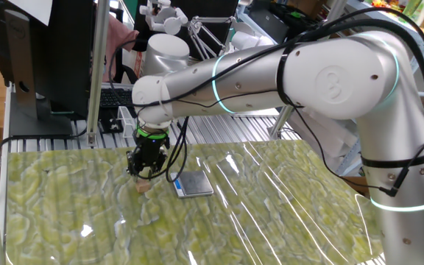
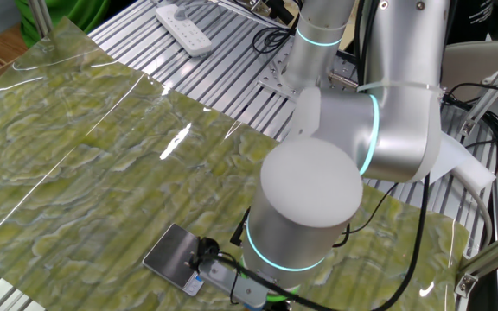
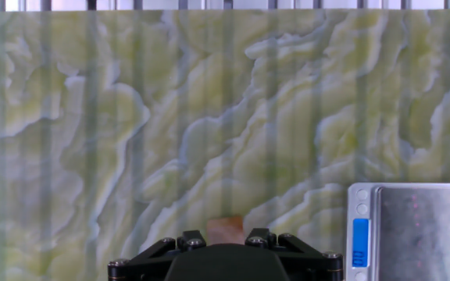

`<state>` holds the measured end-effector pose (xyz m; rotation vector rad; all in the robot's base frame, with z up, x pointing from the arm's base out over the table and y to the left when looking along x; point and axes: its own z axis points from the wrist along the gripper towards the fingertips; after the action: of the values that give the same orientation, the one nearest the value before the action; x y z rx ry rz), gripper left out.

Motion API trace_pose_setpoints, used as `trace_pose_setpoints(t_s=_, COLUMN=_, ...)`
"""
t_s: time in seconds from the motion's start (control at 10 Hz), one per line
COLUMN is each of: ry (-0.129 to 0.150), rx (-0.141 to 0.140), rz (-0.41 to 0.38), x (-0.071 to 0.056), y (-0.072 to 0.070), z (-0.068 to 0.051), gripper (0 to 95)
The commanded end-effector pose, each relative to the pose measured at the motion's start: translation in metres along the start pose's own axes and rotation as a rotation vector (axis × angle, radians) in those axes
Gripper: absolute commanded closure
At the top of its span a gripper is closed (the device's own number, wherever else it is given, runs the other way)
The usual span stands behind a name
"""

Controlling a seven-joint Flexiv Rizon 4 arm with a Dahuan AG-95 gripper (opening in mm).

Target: Place the block on the scale

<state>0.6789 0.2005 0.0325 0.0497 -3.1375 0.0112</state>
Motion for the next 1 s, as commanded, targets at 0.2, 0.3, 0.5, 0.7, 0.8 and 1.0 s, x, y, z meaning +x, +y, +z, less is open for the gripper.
trace_pose_setpoints(t_s=0.2, ry=-0.002, rx=0.0, rz=0.008, x=0.0031, y=0.0009, z=0.006, gripper=57.0)
trace_pose_setpoints(t_s=0.3, ry=-0.002, rx=0.0, rz=0.009, x=0.0036, y=0.0011, z=0.0067, gripper=57.0)
trace_pose_setpoints(t_s=0.5, ry=-0.001, rx=-0.001, rz=0.011, x=0.0044, y=0.0024, z=0.0087, gripper=57.0)
trace_pose_setpoints(t_s=0.7, ry=-0.002, rx=-0.002, rz=0.011, x=0.004, y=0.0022, z=0.0101, gripper=57.0)
trace_pose_setpoints(t_s=0.8, ry=-0.002, rx=-0.002, rz=0.011, x=0.0036, y=0.0025, z=0.0117, gripper=57.0)
trace_pose_setpoints(t_s=1.0, ry=-0.002, rx=-0.002, rz=0.011, x=0.0032, y=0.0031, z=0.0135, gripper=57.0)
